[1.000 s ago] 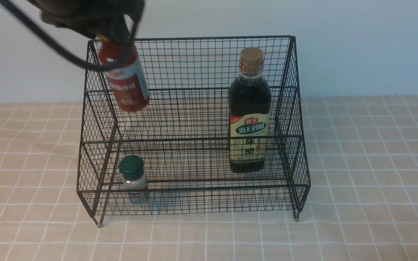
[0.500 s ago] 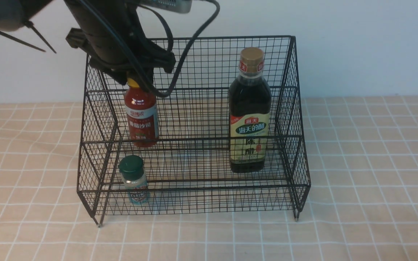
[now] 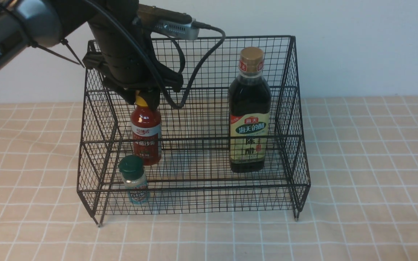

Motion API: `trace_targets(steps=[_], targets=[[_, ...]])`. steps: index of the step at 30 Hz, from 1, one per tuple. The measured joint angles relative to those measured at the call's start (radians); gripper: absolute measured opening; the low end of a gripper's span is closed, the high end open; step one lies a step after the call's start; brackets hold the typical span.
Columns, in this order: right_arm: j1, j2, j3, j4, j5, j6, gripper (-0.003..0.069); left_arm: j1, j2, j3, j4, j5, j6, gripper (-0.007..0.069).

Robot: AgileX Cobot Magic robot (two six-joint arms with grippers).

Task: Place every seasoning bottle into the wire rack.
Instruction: Use the left arm to put the condiment bottle back on the shelf

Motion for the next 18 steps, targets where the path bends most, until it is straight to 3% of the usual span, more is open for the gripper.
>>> trace_targets(steps=[18], targets=[[0.000, 0.000, 0.000, 0.000, 0.000, 0.000, -0.0013, -0.001, 0.003, -0.002, 0.003, -0.023, -0.007, 0.0333]])
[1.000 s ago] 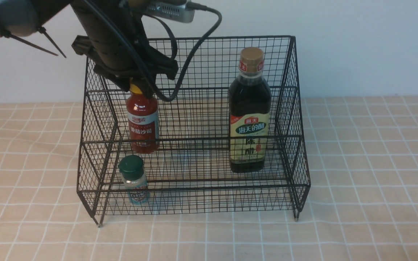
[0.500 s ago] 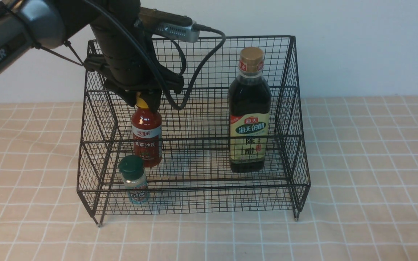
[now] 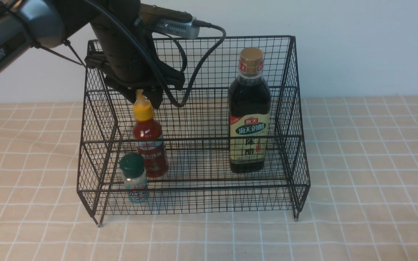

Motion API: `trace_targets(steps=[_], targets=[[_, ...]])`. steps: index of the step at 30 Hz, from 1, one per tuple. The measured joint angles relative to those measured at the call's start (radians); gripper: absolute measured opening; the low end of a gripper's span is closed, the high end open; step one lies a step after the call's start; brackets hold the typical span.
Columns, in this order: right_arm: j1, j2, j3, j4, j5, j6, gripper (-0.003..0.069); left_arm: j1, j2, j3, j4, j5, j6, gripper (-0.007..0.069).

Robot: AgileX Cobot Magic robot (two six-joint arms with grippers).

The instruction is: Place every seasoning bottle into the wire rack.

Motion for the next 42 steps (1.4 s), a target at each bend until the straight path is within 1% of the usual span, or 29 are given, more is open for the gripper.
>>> trace_targets(steps=[11, 17, 18, 21, 23, 24, 26, 27, 28, 29, 31, 33, 36, 38, 39, 40, 41, 42], targets=[[0.000, 0.000, 0.000, 0.000, 0.000, 0.000, -0.0013, 0.000, 0.000, -0.003, 0.011, 0.001, -0.001, 0.0340], [0.000, 0.000, 0.000, 0.000, 0.000, 0.000, -0.0013, 0.000, -0.010, -0.055, 0.035, 0.008, -0.001, 0.0335], [0.000, 0.000, 0.000, 0.000, 0.000, 0.000, -0.0013, 0.000, -0.025, -0.083, 0.042, 0.004, -0.001, 0.0318], [0.000, 0.000, 0.000, 0.000, 0.000, 0.000, -0.0013, 0.000, -0.087, -0.131, 0.047, 0.000, -0.001, 0.0230], [0.000, 0.000, 0.000, 0.000, 0.000, 0.000, -0.0013, 0.000, -0.114, -0.139, 0.048, 0.000, -0.001, 0.0192], [0.000, 0.000, 0.000, 0.000, 0.000, 0.000, -0.0013, 0.000, -0.137, -0.142, 0.048, 0.000, -0.001, 0.0158], [0.000, 0.000, 0.000, 0.000, 0.000, 0.000, -0.0013, 0.000, -0.230, -0.146, 0.049, 0.000, -0.001, 0.0043], [0.000, 0.000, 0.000, 0.000, 0.000, 0.000, -0.0013, 0.000, -0.265, -0.146, 0.049, 0.001, -0.001, 0.0021], [0.000, 0.000, 0.000, 0.000, 0.000, 0.000, -0.0013, 0.000, -0.272, -0.146, 0.049, 0.001, -0.001, 0.0018], [0.000, 0.000, 0.000, 0.000, 0.000, 0.000, -0.0013, 0.000, -0.337, -0.144, 0.049, 0.001, -0.001, 0.0001], [0.000, 0.000, 0.000, 0.000, 0.000, 0.000, -0.0013, 0.000, -0.376, -0.135, 0.049, 0.001, -0.001, -0.0004], [0.000, 0.000, 0.000, 0.000, 0.000, 0.000, -0.0013, 0.000, -0.493, -0.066, 0.049, 0.002, -0.001, -0.0007], [0.000, 0.000, 0.000, 0.000, 0.000, 0.000, -0.0013, 0.000, -0.596, 0.017, 0.052, 0.002, -0.001, -0.0007], [0.000, 0.000, 0.000, 0.000, 0.000, 0.000, -0.0013, 0.000, -0.697, 0.142, 0.052, -0.001, -0.001, -0.0007], [0.000, 0.000, 0.000, 0.000, 0.000, 0.000, -0.0013, 0.000, -0.761, 0.223, 0.051, -0.023, -0.001, -0.0007], [0.000, 0.000, 0.000, 0.000, 0.000, 0.000, -0.0013, 0.000, -0.772, 0.237, 0.049, -0.029, -0.001, -0.0007], [0.000, 0.000, 0.000, 0.000, 0.000, 0.000, -0.0013, 0.000, -0.884, 0.383, 0.045, -0.108, -0.001, -0.0007], [0.000, 0.000, 0.000, 0.000, 0.000, 0.000, -0.0013, 0.000, -0.907, 0.414, 0.043, -0.127, -0.001, -0.0007]])
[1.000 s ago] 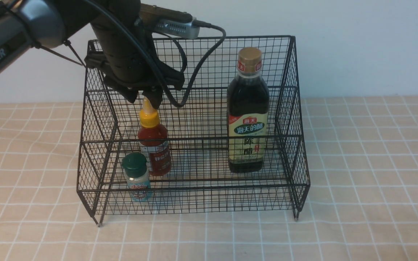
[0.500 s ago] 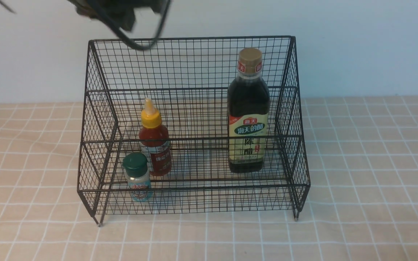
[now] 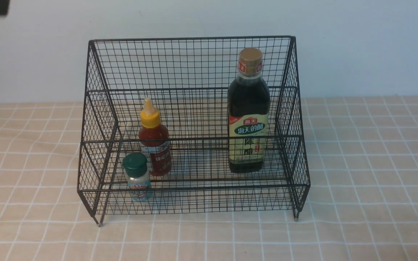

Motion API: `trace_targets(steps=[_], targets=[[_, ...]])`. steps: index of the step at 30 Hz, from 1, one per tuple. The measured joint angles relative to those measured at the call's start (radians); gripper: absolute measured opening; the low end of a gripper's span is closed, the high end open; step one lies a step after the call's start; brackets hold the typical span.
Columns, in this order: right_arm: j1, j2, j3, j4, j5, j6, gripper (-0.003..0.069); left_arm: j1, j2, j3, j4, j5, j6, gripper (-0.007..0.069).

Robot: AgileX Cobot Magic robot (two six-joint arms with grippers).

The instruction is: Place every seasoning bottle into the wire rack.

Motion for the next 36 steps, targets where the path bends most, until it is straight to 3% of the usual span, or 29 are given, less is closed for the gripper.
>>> trace_targets(steps=[9, 13, 28, 32, 36], targets=[[0.000, 0.000, 0.000, 0.000, 0.000, 0.000, -0.0013, 0.000, -0.440, 0.597, -0.102, -0.387, -0.006, -0.0007], [0.000, 0.000, 0.000, 0.000, 0.000, 0.000, -0.0013, 0.000, -0.547, 0.729, -0.130, -0.425, -0.006, -0.0007], [0.000, 0.000, 0.000, 0.000, 0.000, 0.000, -0.0013, 0.000, -0.618, 0.867, -0.130, -0.435, 0.058, -0.0007], [0.000, 0.000, 0.000, 0.000, 0.000, 0.000, -0.0013, 0.004, -0.637, 0.914, -0.096, -0.510, 0.087, -0.0007], [0.000, 0.000, 0.000, 0.000, 0.000, 0.000, -0.0013, 0.079, -0.721, 1.042, -0.096, -0.617, 0.092, -0.0007]])
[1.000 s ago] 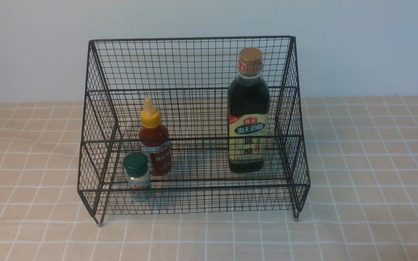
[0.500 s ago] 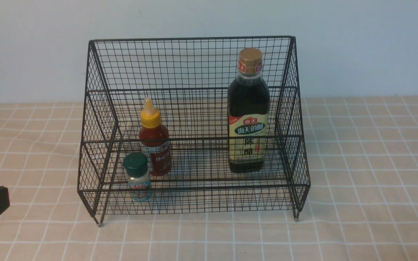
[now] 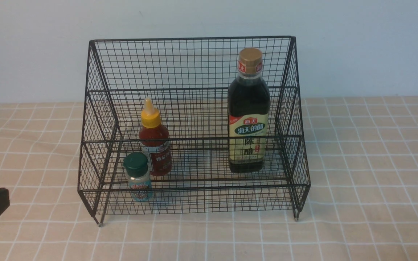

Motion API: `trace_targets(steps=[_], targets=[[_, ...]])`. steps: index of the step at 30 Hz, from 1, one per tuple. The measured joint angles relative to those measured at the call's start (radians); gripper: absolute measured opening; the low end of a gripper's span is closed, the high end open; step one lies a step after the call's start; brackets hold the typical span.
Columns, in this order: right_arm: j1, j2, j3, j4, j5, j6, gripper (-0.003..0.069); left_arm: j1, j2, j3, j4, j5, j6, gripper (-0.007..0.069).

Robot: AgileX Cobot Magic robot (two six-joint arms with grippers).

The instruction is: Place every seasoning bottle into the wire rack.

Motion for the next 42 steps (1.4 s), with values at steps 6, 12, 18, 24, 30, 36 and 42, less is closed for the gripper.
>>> trace_targets(steps=[6, 12, 18, 24, 30, 36, 42], targets=[[0.000, 0.000, 0.000, 0.000, 0.000, 0.000, -0.0014, 0.198, -0.168, 0.262, -0.014, -0.157, 0.004, -0.0007], [0.000, 0.000, 0.000, 0.000, 0.000, 0.000, -0.0014, 0.274, -0.306, 0.452, -0.014, -0.188, 0.006, -0.0007], [0.000, 0.000, 0.000, 0.000, 0.000, 0.000, -0.0014, 0.277, -0.318, 0.463, -0.014, -0.172, 0.006, -0.0007], [0.000, 0.000, 0.000, 0.000, 0.000, 0.000, -0.0014, 0.277, -0.318, 0.463, -0.014, -0.171, 0.006, -0.0007], [0.000, 0.000, 0.000, 0.000, 0.000, 0.000, -0.0014, 0.265, -0.318, 0.463, -0.026, -0.170, 0.006, -0.0007], [0.000, 0.000, 0.000, 0.000, 0.000, 0.000, -0.0014, 0.264, -0.318, 0.463, -0.061, -0.170, 0.006, -0.0007], [0.000, 0.000, 0.000, 0.000, 0.000, 0.000, -0.0014, 0.264, -0.318, 0.463, -0.062, -0.170, 0.006, -0.0007]])
